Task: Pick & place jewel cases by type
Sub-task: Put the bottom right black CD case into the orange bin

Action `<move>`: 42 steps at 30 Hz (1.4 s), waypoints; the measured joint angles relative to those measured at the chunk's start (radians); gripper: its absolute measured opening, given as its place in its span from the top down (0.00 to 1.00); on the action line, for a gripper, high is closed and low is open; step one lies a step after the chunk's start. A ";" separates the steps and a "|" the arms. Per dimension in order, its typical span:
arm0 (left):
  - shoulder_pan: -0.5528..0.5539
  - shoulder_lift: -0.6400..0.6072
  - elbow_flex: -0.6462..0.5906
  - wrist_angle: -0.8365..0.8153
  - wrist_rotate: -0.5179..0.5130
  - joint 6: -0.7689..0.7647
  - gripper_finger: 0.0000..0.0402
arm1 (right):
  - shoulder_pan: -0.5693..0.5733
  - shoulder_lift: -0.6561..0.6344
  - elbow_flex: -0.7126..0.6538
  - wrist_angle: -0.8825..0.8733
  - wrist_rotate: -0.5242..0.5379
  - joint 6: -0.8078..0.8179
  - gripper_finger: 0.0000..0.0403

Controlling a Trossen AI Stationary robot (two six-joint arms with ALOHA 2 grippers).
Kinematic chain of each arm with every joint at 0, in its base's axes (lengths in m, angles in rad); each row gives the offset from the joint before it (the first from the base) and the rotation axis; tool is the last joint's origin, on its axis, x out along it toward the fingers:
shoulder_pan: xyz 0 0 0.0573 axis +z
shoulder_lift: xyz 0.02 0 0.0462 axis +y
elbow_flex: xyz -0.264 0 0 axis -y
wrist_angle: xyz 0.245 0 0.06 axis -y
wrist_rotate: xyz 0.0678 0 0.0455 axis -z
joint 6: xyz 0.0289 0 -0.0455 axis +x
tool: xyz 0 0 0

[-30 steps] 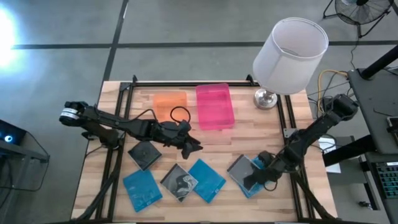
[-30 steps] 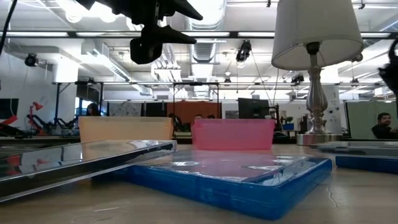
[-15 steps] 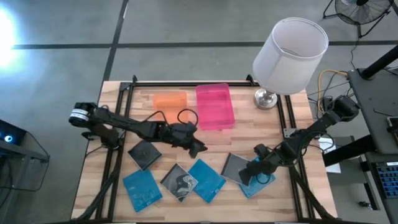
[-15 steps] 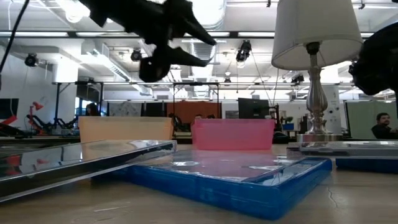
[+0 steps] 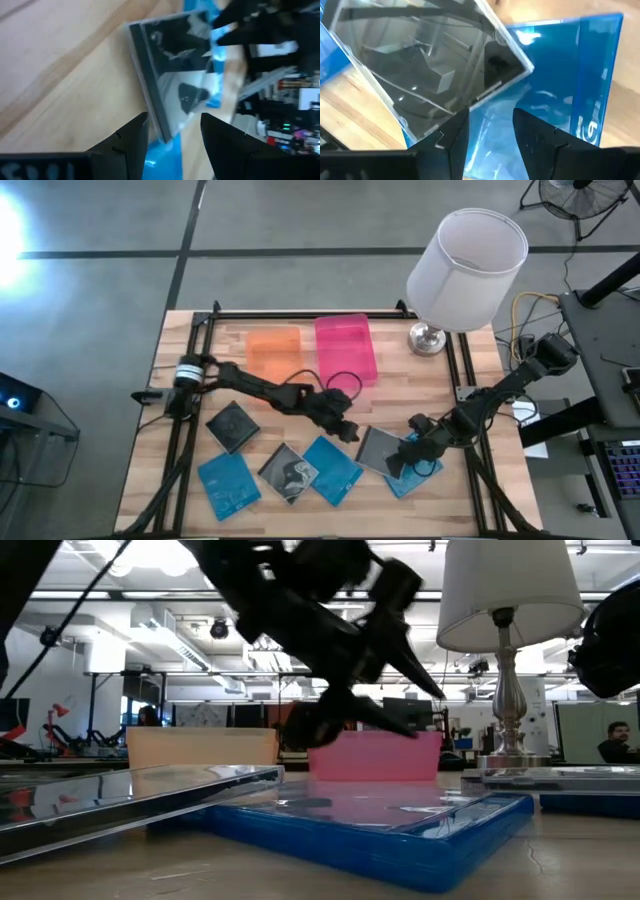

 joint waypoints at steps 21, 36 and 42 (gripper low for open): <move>0.001 0.213 0.220 -0.116 0.027 -0.019 0.59 | 0.000 0.000 -0.001 0.004 -0.018 -0.015 0.59; 0.001 0.218 0.219 -0.005 0.035 -0.033 0.59 | 0.000 0.038 -0.014 0.042 -0.008 -0.020 0.63; 0.000 0.218 0.201 -0.082 0.016 -0.021 0.59 | -0.001 0.050 -0.016 0.058 -0.007 -0.023 0.63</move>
